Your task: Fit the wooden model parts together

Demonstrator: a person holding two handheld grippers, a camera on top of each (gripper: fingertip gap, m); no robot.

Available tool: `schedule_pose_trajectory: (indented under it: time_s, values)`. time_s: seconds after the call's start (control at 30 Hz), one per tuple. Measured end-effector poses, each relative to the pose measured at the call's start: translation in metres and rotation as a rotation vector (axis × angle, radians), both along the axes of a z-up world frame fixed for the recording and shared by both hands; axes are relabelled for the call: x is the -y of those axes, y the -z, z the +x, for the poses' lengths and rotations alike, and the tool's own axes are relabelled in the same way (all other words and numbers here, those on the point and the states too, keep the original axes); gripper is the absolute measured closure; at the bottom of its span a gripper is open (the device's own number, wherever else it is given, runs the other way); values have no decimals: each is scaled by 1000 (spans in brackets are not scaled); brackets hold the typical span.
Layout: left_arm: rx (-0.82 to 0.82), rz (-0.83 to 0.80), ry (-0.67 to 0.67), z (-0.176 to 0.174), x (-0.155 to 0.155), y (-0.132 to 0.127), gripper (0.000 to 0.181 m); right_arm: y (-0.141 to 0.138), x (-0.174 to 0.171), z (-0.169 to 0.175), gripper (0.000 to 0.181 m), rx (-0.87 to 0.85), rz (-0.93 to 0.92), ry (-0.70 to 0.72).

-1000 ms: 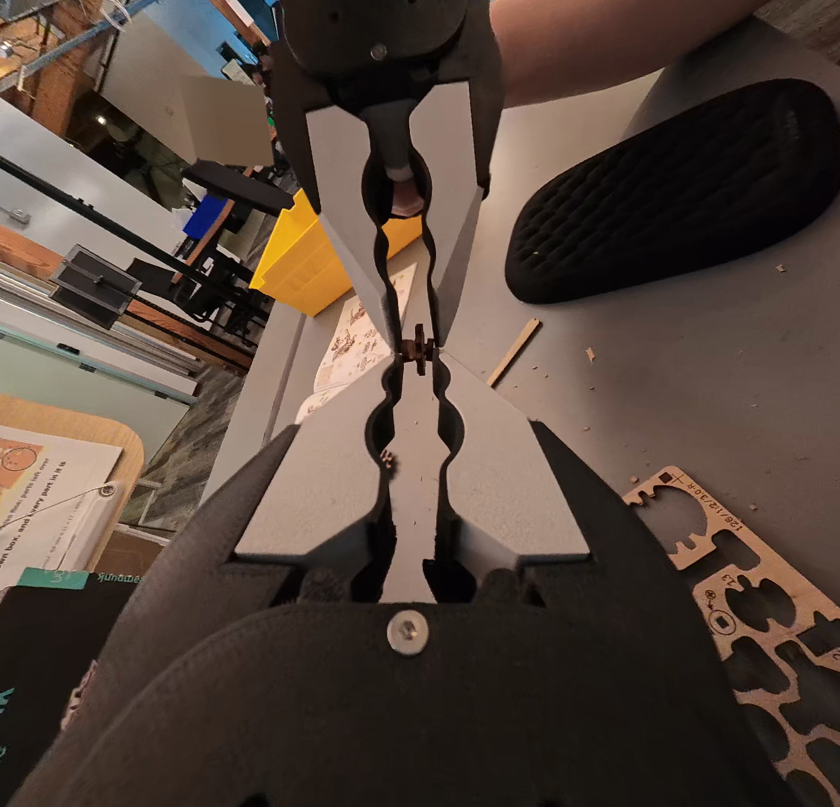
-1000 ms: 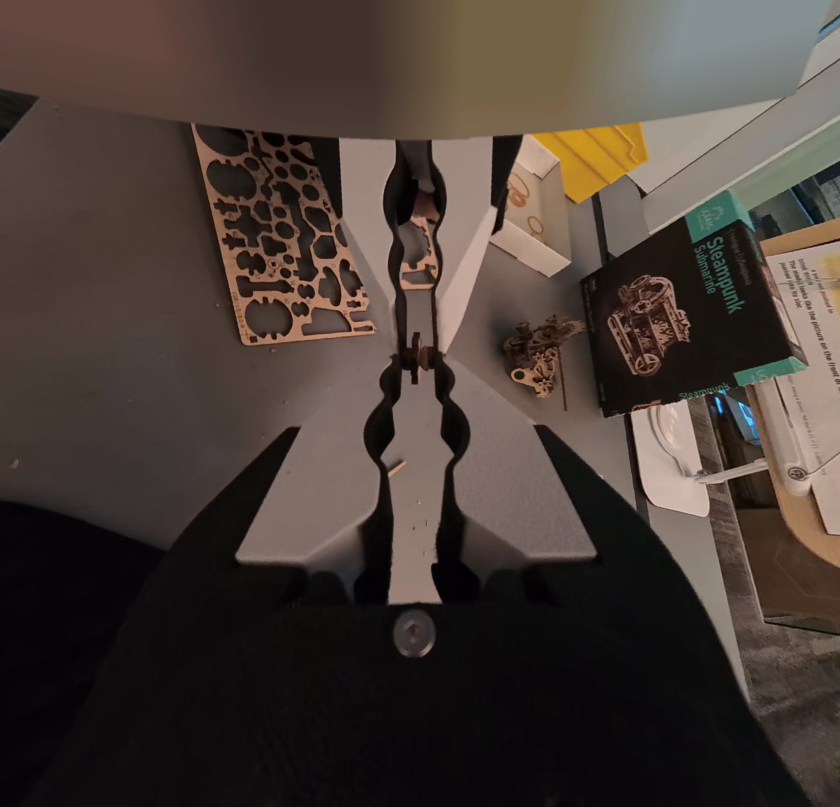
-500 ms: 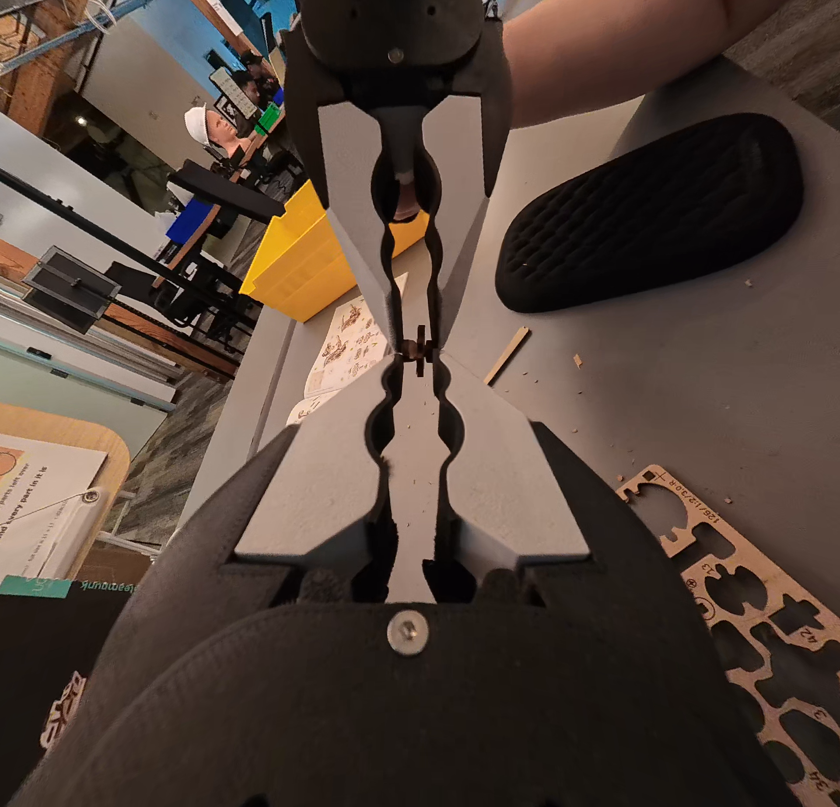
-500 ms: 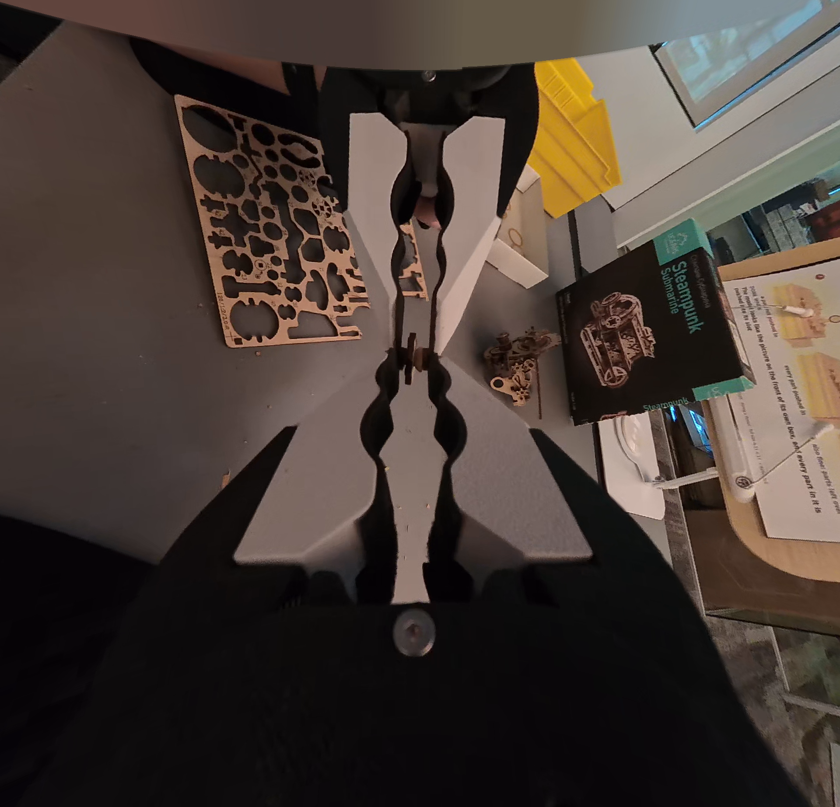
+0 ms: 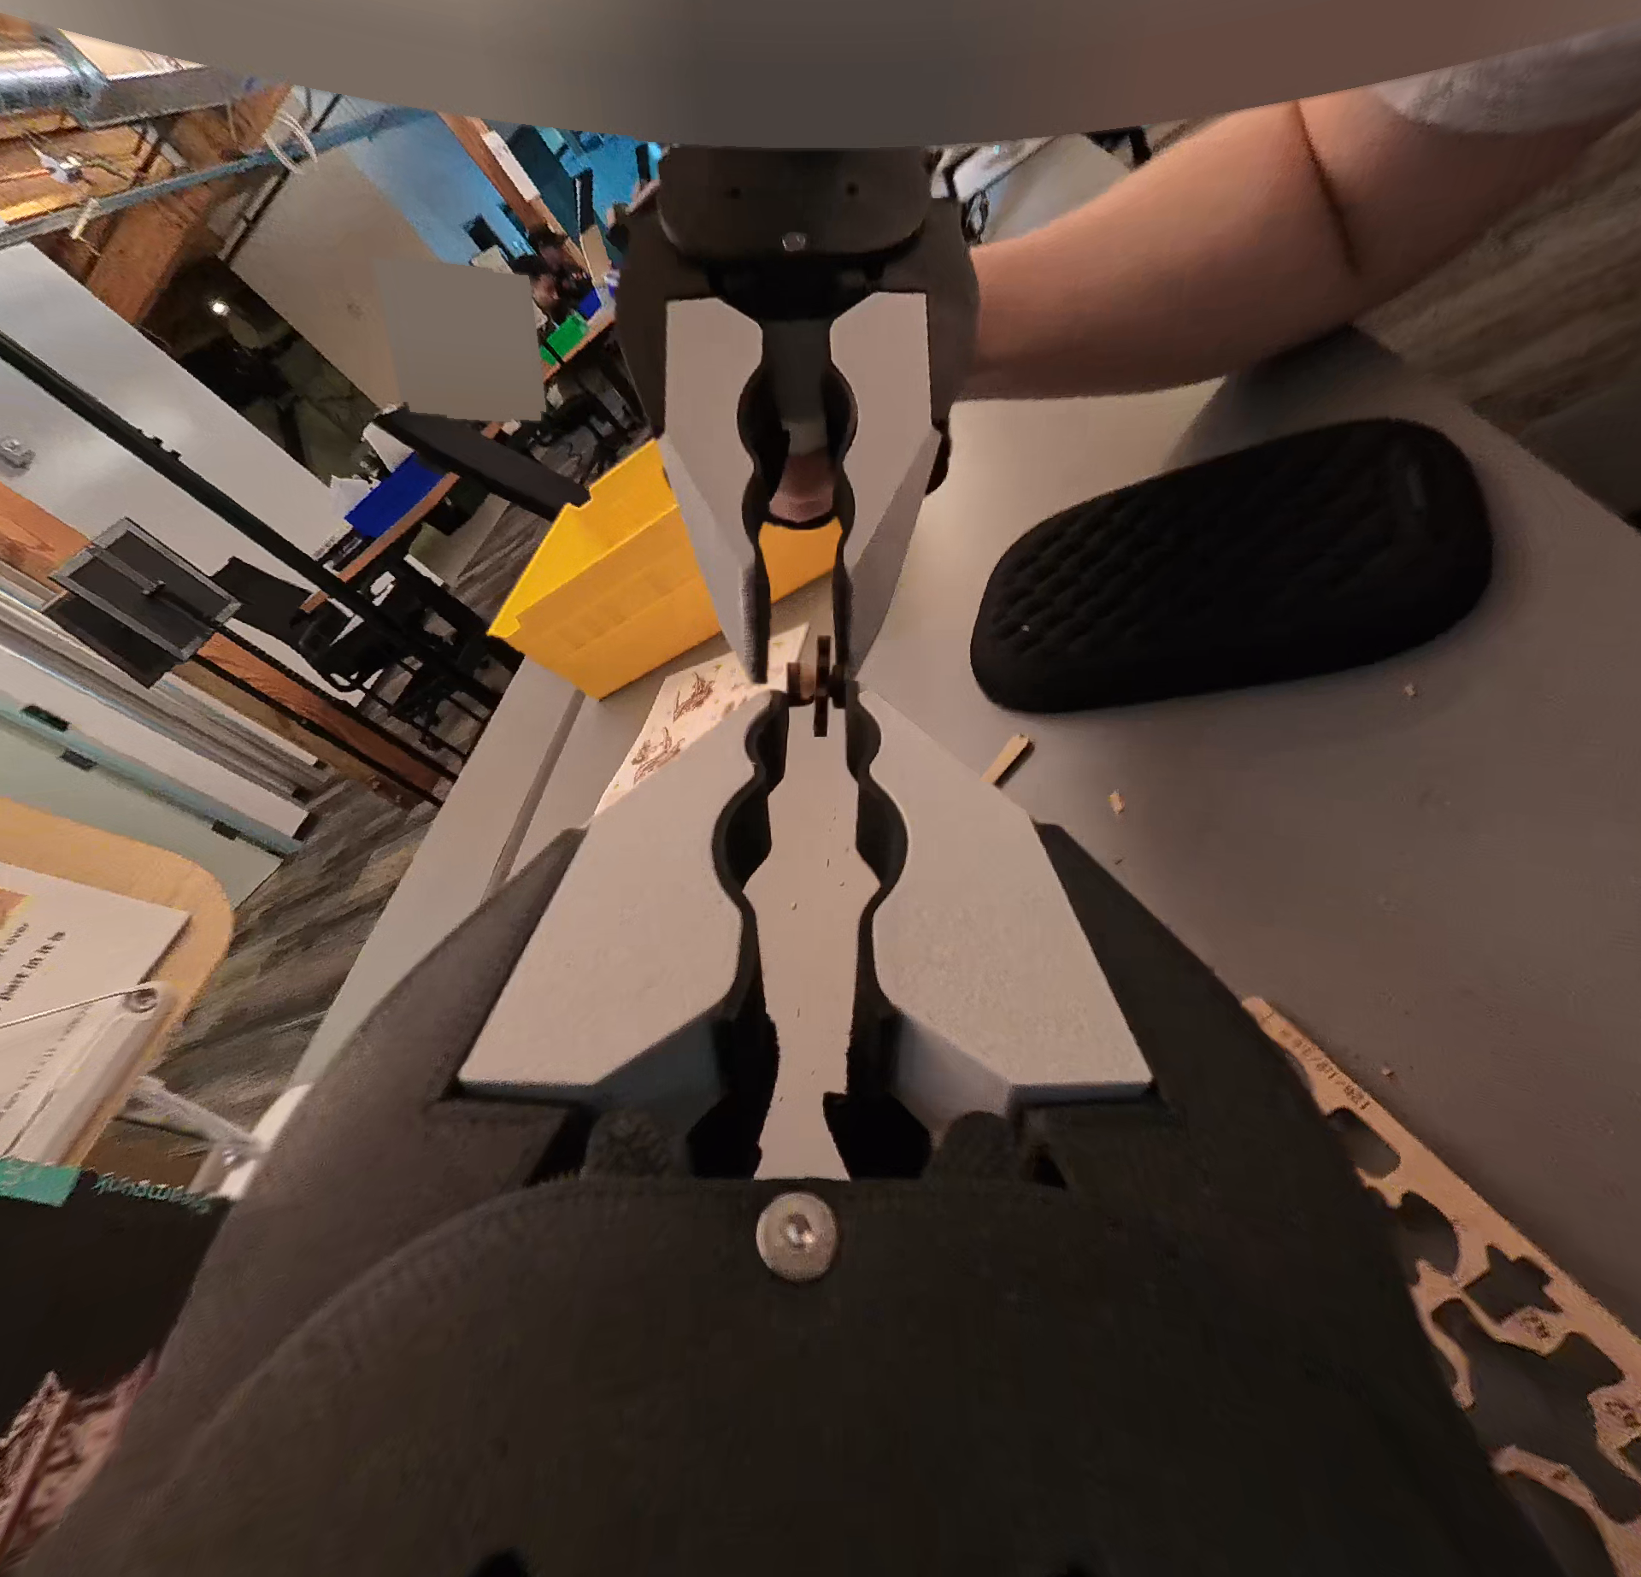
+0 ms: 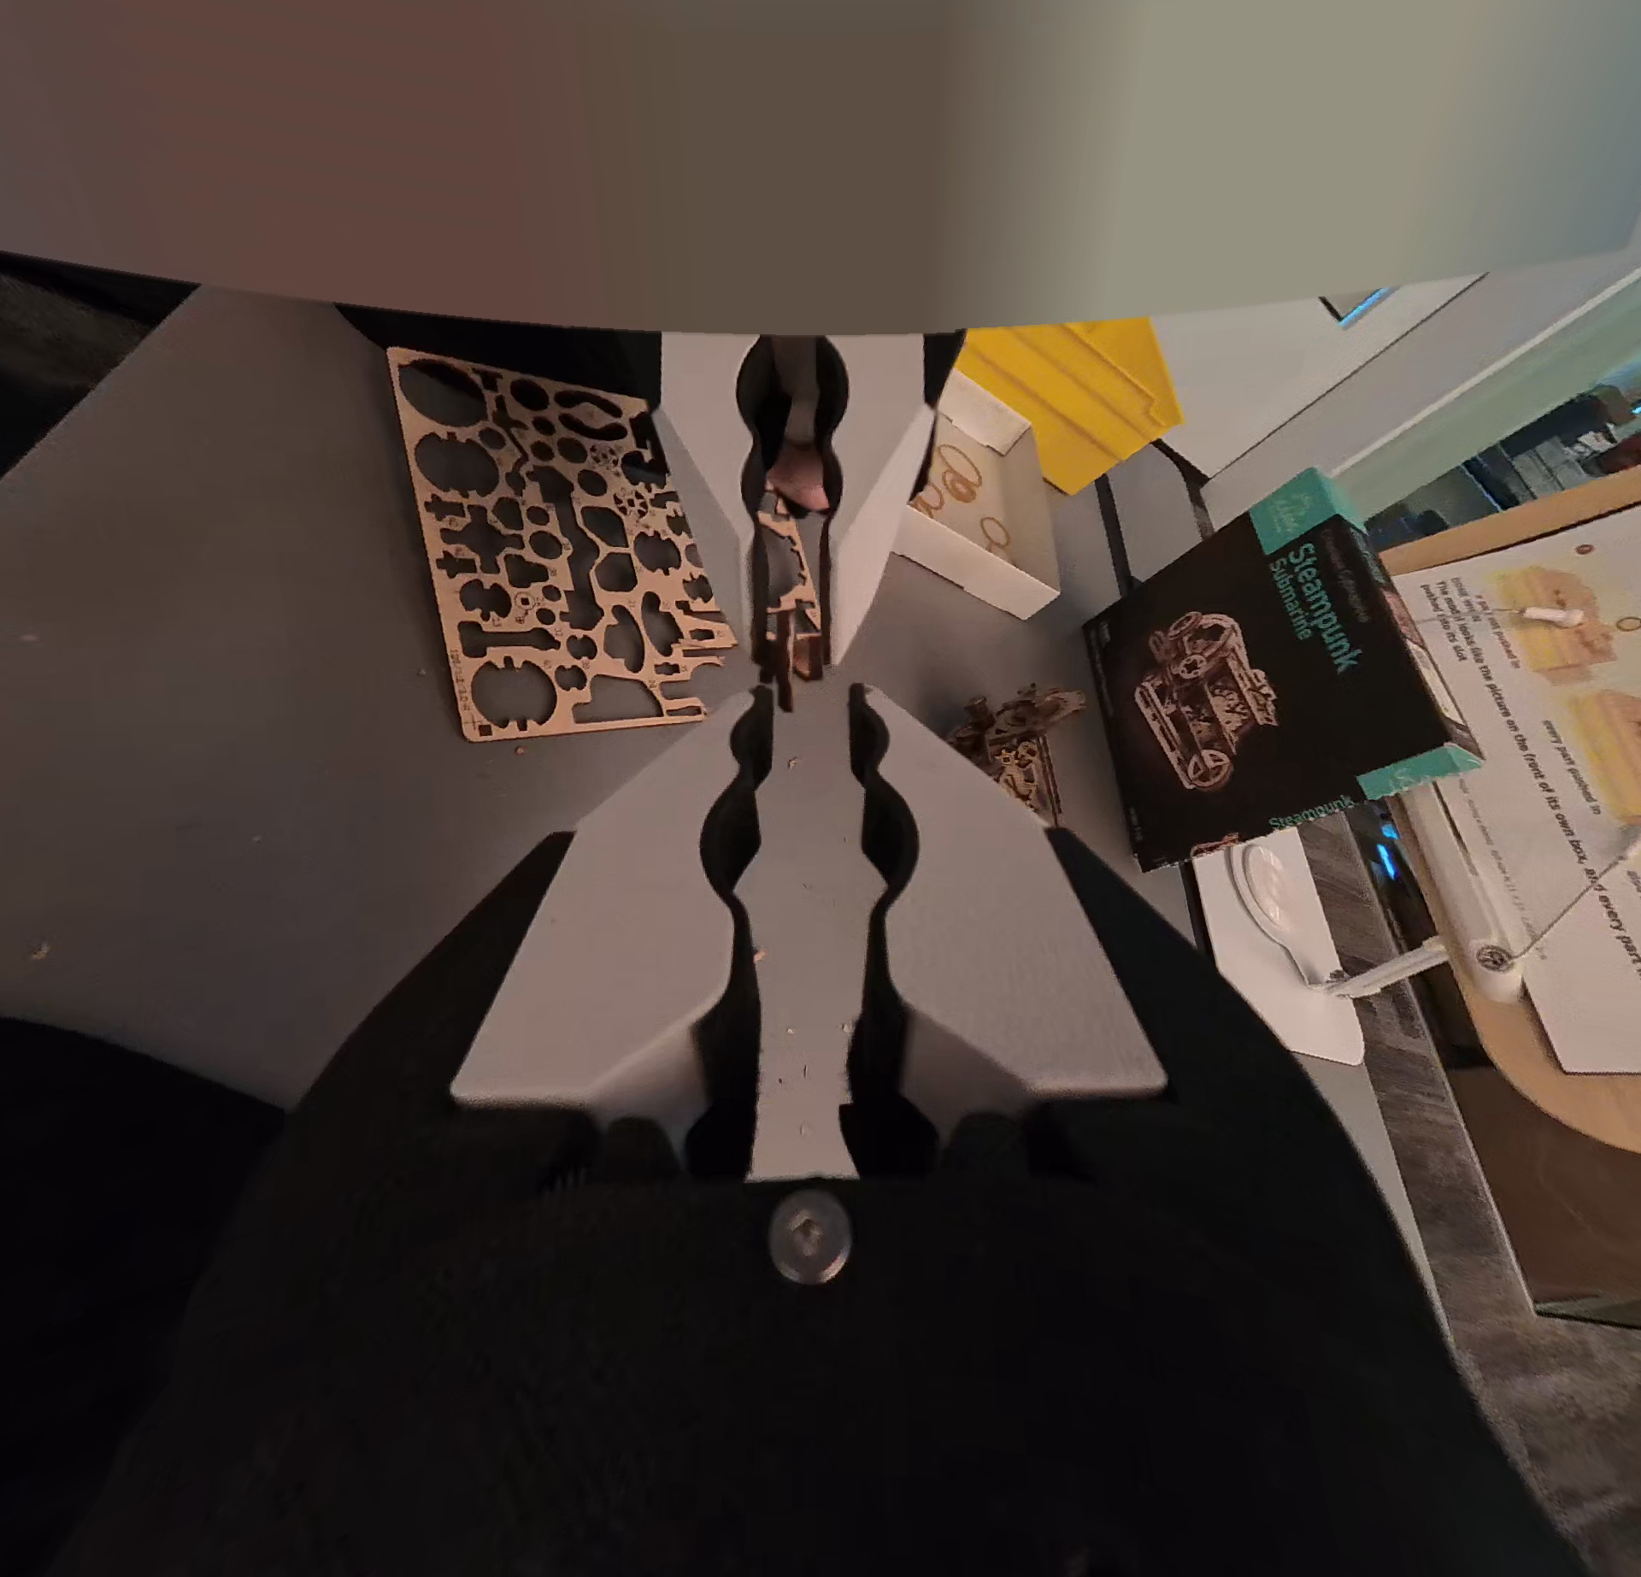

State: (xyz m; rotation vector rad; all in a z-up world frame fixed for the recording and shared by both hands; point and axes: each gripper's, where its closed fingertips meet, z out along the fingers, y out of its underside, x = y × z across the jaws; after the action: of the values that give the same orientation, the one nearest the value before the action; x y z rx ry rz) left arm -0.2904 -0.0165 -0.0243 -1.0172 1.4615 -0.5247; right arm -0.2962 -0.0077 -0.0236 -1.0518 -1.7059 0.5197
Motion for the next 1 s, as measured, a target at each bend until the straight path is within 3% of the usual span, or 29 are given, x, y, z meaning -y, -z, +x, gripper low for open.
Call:
schedule_pose_trajectory:
  time_s: [0.13,0.17,0.5,0.77,1.0]
  values:
    - [52,-70,17,1,2,-7,170,0,7,-2,158,-9,-115,-37]
    - [55,-80,24,2,2,-7,170,-2,7,-2,165,-21,-124,-41]
    - [40,-101,42,3,5,-4,170,1,9,-3,168,10,-68,-30]
    - [-10,-184,137,4,17,5,171,10,21,-2,171,70,-80,-91]
    - [-18,-78,68,4,10,7,170,12,12,-2,169,78,-68,-64]
